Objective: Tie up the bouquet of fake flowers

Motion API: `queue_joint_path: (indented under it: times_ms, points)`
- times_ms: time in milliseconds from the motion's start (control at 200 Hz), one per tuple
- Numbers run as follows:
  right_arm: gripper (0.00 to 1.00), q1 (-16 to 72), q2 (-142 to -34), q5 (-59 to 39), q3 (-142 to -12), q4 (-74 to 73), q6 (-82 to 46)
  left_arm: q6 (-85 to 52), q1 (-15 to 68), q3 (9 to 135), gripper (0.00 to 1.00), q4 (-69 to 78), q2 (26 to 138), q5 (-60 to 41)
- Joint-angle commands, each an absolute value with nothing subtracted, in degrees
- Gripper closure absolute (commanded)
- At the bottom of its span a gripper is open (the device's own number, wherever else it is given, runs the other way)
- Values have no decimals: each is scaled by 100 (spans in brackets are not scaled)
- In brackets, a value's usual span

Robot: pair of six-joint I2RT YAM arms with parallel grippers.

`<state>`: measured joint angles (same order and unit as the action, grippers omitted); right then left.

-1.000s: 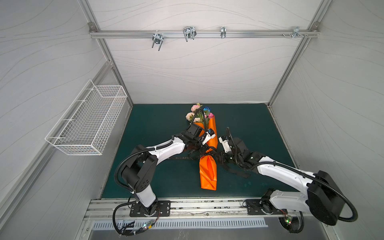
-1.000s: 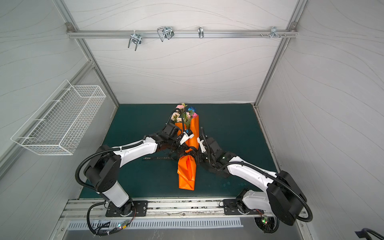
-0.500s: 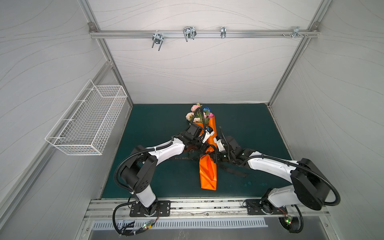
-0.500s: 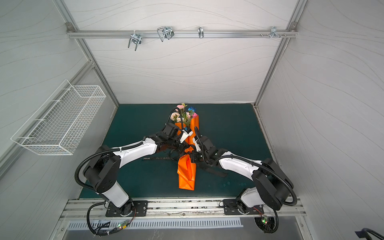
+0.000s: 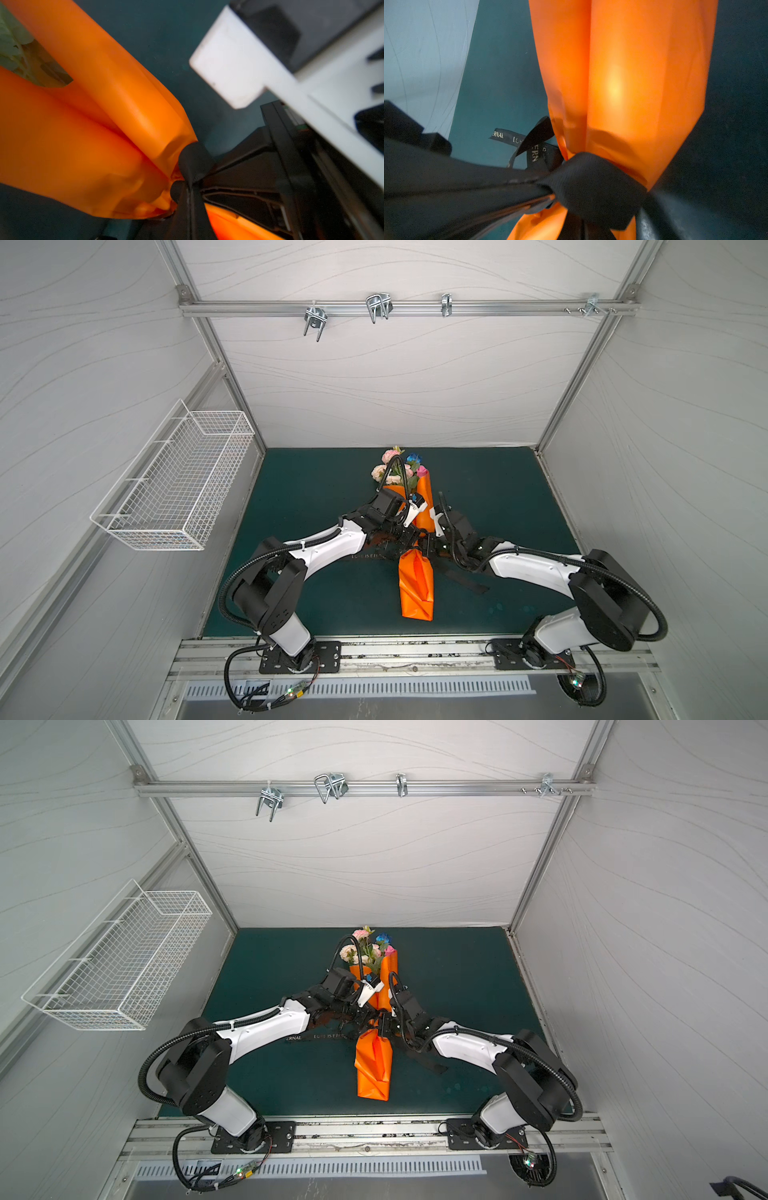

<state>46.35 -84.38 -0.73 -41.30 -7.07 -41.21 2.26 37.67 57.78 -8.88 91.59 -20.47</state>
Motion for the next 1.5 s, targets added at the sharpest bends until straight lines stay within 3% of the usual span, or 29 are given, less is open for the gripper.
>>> queue_joint_path:
  times_ms: [0, 370, 675, 985, 1185, 1496]
  points:
    - [100, 4666, -8589, 207, -4194, -1077, -4348, 61, 3814, 5715, 100, -625, 8976, -2195]
    - [100, 4658, -8631, 396, -3728, -2468, -4516, -480, 3870, 5525, 100, -343, 9024, -2517]
    - [100, 4703, -8789, 395, -3727, -2253, -4480, -725, 3875, 5527, 100, -552, 9386, -2456]
    - [89, 4887, -8488, 593, -3692, -1679, -4340, -695, 3873, 5563, 100, -843, 9593, -2200]
    - [74, 4911, -8132, 815, -3682, -1231, -4258, -677, 3870, 5546, 100, -847, 9687, -2163]
    - [63, 4940, -7663, 826, -3700, -700, -4206, -642, 3871, 5590, 100, -868, 9738, -2083]
